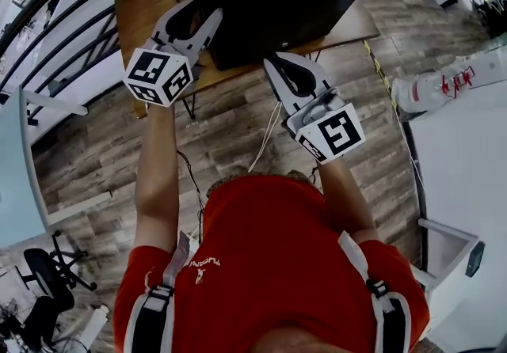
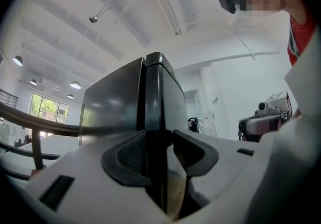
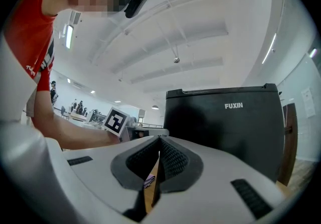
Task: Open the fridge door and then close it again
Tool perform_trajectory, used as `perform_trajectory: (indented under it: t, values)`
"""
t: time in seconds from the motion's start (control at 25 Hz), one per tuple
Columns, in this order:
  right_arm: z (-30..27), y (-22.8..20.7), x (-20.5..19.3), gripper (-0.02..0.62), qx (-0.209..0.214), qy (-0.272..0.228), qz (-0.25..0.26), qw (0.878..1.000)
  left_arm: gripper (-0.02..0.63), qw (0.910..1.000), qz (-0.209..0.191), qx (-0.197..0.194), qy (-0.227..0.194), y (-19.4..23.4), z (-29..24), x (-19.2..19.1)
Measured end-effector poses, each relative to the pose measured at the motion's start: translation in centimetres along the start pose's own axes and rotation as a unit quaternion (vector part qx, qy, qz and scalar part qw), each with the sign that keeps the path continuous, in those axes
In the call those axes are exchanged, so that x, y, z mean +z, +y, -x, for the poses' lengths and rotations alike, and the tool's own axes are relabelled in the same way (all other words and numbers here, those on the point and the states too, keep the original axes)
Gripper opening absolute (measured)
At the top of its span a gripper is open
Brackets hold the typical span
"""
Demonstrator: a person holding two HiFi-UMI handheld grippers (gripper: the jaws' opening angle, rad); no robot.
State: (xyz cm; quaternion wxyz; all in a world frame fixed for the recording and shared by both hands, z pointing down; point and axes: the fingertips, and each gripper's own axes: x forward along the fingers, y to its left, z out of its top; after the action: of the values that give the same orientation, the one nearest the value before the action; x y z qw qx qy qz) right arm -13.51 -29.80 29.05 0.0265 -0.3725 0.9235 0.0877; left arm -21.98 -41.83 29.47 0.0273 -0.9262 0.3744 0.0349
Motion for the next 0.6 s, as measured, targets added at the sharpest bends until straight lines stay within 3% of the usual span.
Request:
perform_trajectory:
  t: [0.4, 0.6]
  values:
    - [0.8, 0.6, 0.4, 0.025, 0.007, 0.001, -0.005, 1.0, 0.164, 0.9995, -0.006, 0.027, 0.013, -0.3, 0.4, 0.0]
    - [1.7, 0.3, 0.4, 0.025, 0.009, 0.0, -0.008, 1.0, 0.15, 0.9999, -0.014, 0.008, -0.002, -3.6, 1.7, 0.5]
